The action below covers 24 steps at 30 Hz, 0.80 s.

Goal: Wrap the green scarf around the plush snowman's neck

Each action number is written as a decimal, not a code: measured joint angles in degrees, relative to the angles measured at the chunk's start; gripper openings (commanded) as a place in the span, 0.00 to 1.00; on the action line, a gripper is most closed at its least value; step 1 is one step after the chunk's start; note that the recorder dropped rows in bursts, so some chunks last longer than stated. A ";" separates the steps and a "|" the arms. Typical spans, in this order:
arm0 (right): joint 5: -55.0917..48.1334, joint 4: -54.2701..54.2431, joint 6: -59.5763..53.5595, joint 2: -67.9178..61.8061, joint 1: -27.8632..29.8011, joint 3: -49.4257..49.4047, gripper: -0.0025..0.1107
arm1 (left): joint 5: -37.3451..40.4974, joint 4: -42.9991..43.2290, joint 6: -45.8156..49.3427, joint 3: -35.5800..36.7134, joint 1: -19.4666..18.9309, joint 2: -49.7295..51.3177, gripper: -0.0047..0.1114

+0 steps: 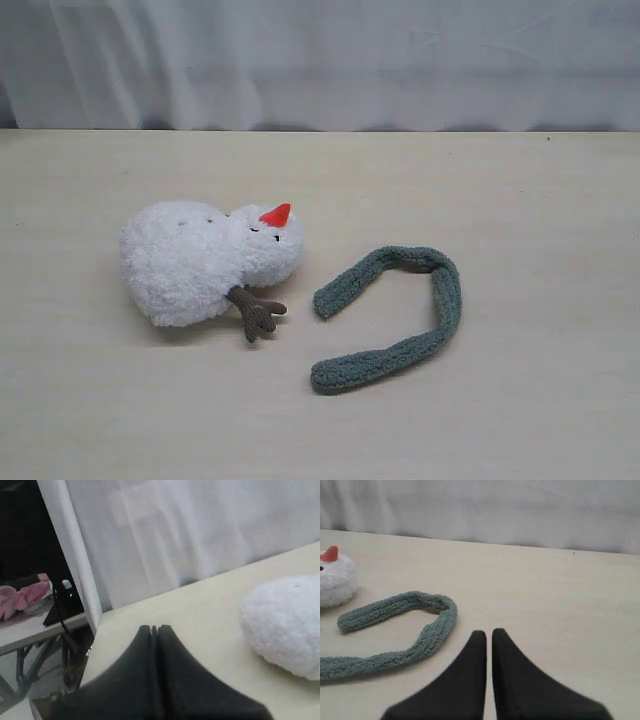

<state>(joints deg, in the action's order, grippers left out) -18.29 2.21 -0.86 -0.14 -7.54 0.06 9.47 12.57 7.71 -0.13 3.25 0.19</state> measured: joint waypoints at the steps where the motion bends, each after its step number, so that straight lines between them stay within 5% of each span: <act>1: 0.47 0.00 0.00 0.00 0.00 0.00 0.06 | -1.08 0.00 0.00 0.00 0.00 0.00 0.04; 6: 8.93 0.00 0.00 0.00 0.00 0.00 0.06 | -7.82 -7.81 0.00 0.00 0.00 0.00 0.04; 12: 34.36 -0.42 2.15 0.00 0.00 0.00 0.06 | -23.92 -9.94 -7.71 0.00 0.00 0.00 0.04; 16: 38.21 -3.56 6.22 0.00 0.00 0.00 0.06 | -26.39 -9.94 -18.26 0.00 0.00 -0.05 0.04; 24: 43.28 -4.75 10.38 0.00 0.00 1.31 0.07 | -28.49 -9.83 -21.76 -1.88 0.00 2.90 0.05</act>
<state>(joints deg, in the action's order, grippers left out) 24.99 -2.54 9.52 -0.14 -7.54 1.37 -19.02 2.74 -14.05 -2.01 3.25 3.09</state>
